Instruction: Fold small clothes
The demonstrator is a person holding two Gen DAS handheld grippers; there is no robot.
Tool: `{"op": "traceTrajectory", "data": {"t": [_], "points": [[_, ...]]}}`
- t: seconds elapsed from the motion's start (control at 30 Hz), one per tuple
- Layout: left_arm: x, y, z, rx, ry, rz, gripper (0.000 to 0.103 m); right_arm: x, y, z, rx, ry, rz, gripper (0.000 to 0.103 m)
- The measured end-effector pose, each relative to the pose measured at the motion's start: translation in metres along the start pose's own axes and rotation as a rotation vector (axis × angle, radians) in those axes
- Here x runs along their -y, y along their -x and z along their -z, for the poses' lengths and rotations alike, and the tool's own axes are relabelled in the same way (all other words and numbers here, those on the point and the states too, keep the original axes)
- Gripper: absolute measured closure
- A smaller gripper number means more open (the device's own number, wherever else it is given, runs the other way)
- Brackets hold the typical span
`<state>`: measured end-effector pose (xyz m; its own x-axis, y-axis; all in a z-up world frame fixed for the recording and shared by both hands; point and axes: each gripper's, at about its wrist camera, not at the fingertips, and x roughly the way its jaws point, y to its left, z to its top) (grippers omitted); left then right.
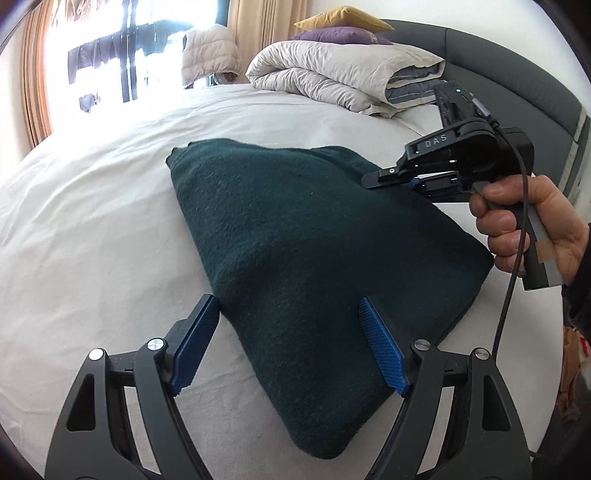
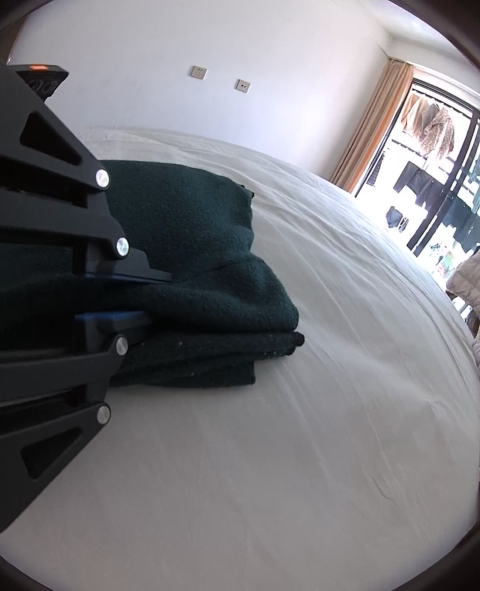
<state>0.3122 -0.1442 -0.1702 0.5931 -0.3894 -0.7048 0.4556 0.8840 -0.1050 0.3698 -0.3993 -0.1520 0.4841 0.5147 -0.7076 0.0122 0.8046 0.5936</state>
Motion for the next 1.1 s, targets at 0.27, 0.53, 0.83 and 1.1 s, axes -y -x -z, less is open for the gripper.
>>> {"op": "traceTrajectory", "data": {"t": [0.27, 0.53, 0.83, 1.1], "points": [[-0.011, -0.022, -0.001, -0.075, 0.033, 0.02, 0.025, 0.013, 0.004, 0.009, 0.042, -0.016, 0.052, 0.096], [-0.008, -0.027, 0.004, -0.082, 0.032, 0.01, 0.024, -0.036, 0.054, 0.032, 0.157, 0.038, 0.053, 0.083], [-0.007, -0.027, 0.007, -0.081, 0.034, 0.011, 0.024, -0.028, 0.034, 0.088, 0.012, 0.046, 0.026, 0.087], [-0.011, -0.025, 0.01, -0.079, 0.034, 0.01, 0.023, 0.02, 0.07, 0.135, 0.087, -0.025, -0.039, 0.103]]}}
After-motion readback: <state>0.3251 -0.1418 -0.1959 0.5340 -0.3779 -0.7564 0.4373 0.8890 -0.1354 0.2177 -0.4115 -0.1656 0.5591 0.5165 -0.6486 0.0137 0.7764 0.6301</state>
